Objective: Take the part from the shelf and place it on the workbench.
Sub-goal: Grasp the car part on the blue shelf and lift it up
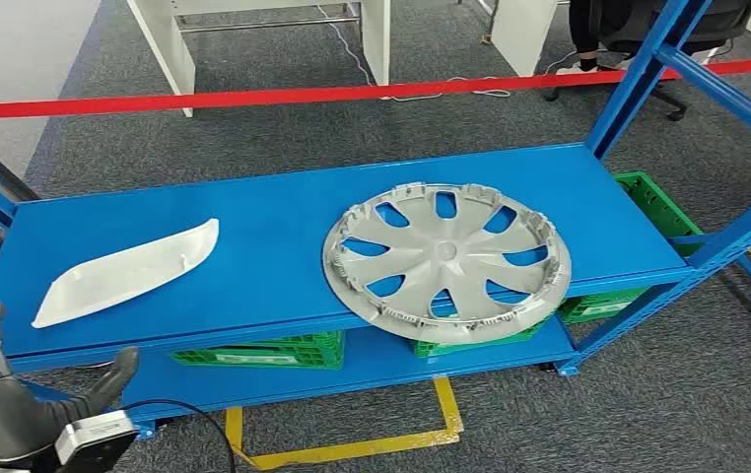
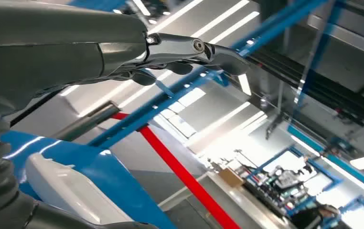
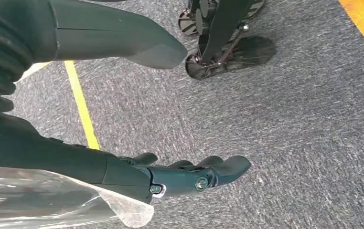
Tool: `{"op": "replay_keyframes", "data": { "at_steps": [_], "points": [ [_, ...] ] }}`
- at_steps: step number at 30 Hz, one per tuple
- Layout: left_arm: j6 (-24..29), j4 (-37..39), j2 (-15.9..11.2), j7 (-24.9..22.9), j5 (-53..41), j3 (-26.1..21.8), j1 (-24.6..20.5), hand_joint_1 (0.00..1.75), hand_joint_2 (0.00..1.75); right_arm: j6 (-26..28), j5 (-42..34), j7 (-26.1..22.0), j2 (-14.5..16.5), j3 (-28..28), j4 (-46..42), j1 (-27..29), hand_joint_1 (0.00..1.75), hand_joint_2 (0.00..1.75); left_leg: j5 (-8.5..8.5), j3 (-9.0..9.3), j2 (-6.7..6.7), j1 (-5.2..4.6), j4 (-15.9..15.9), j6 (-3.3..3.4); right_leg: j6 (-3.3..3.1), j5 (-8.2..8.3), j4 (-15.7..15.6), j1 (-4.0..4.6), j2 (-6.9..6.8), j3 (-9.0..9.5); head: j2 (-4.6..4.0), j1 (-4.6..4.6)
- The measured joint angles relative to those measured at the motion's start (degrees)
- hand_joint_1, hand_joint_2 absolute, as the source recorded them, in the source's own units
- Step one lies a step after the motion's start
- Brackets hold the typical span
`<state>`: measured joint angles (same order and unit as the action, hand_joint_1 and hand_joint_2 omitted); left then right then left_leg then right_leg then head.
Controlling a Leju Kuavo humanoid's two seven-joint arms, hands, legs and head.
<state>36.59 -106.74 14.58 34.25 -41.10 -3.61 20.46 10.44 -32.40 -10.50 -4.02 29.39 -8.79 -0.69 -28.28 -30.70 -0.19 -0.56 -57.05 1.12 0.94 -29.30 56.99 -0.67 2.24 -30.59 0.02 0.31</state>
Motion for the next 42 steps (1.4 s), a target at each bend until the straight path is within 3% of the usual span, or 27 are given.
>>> {"op": "replay_keyframes", "data": {
  "at_steps": [17,25,33,38,42],
  "points": [
    [-8.0,2.4,-10.5,-18.6,-26.2,10.5,-3.5,0.00,1.75,-0.4,2.5,0.7,-1.2,5.9,0.0,-1.0,0.00,1.75,0.00,-0.01,0.00,0.00,0.0,0.00,0.00,0.00,0.0,0.00,0.00,-0.01,0.00,-0.01],
    [-14.2,6.7,-15.8,-27.2,-35.6,14.0,-7.3,0.00,1.75,-0.9,3.8,0.7,-1.8,8.6,0.0,-1.7,0.00,1.75,0.00,-0.02,0.00,0.00,0.0,0.00,0.00,0.00,0.0,0.00,0.02,-0.02,0.00,-0.01],
    [-21.2,15.2,-19.3,-35.5,-42.1,13.8,-12.7,0.00,1.75,-1.6,4.4,1.1,-1.8,10.5,0.0,-3.2,0.00,1.75,0.02,-0.05,-0.02,0.01,0.0,-0.01,-0.01,0.01,0.0,0.01,0.04,-0.04,0.00,-0.02],
    [-23.6,18.9,-19.7,-41.1,-44.1,12.7,-15.8,0.00,1.75,-2.5,4.3,2.2,-1.8,11.3,0.0,-3.9,0.00,1.75,0.03,-0.07,-0.03,0.01,0.0,-0.01,-0.01,0.01,0.0,0.01,-0.02,-0.04,0.00,-0.01],
    [-23.3,20.5,-19.6,-42.5,-44.2,12.0,-17.3,0.00,1.75,-2.6,4.3,2.6,-1.8,11.7,0.0,-4.2,0.00,1.75,0.02,-0.09,-0.03,0.00,0.0,-0.01,-0.01,0.01,0.0,0.01,-0.01,-0.05,0.00,-0.01]
  ]
}}
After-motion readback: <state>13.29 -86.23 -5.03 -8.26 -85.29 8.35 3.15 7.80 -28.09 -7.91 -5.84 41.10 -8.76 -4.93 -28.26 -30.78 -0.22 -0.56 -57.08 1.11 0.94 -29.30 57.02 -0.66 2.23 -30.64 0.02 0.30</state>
